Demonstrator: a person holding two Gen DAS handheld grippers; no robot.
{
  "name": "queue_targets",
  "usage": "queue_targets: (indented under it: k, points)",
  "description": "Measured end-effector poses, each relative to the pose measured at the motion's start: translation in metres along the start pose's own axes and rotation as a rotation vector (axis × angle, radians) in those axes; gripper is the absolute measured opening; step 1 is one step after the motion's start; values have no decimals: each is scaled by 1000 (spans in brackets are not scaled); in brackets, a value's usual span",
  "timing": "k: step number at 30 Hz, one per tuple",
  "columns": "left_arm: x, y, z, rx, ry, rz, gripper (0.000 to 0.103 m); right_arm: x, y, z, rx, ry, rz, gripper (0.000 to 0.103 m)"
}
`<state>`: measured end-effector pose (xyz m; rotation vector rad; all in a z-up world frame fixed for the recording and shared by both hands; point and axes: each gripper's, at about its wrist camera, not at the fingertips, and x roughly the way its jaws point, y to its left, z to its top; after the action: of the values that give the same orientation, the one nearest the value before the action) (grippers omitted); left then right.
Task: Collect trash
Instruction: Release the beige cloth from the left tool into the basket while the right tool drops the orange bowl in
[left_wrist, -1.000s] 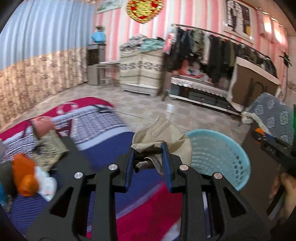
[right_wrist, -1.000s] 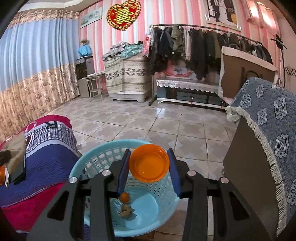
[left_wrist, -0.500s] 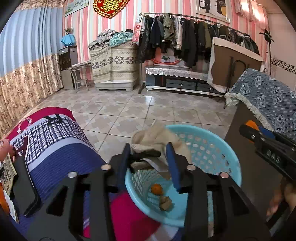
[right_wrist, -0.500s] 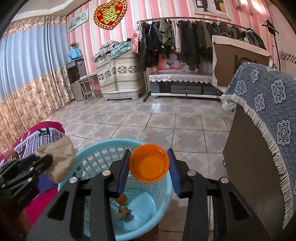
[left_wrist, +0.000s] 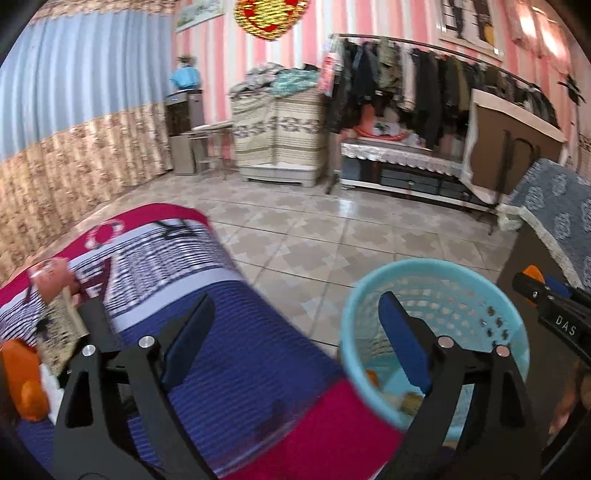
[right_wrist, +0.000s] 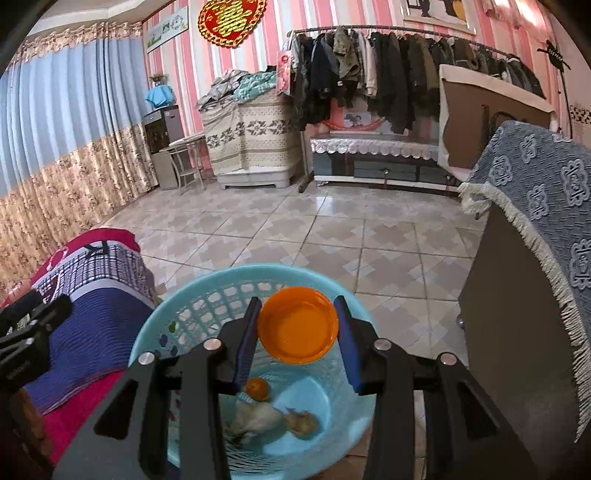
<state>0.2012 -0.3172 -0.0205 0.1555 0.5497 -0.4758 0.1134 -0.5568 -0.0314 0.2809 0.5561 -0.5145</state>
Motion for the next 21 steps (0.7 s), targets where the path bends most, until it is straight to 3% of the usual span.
queue_targets:
  k: [7, 8, 11, 13, 18, 21]
  points:
    - [-20, 32, -10, -34, -13, 46, 94, 10, 30, -5, -23, 6, 2, 41]
    - [-23, 35, -12, -34, -15, 59, 94, 10, 33, -5, -30, 3, -4, 44]
    - [-30, 45, -18, -37, -12, 71, 95, 5, 37, -3, -32, -32, -23, 70]
    - [-35, 50, -21, -41, -8, 78, 95, 1, 37, -2, -25, -54, -22, 71]
    - [-52, 67, -30, -66, -22, 105, 95, -7, 38, -3, -15, -80, -8, 88]
    - [-61, 76, -31, -76, -30, 118, 95, -14, 46, -1, -37, -108, -6, 90]
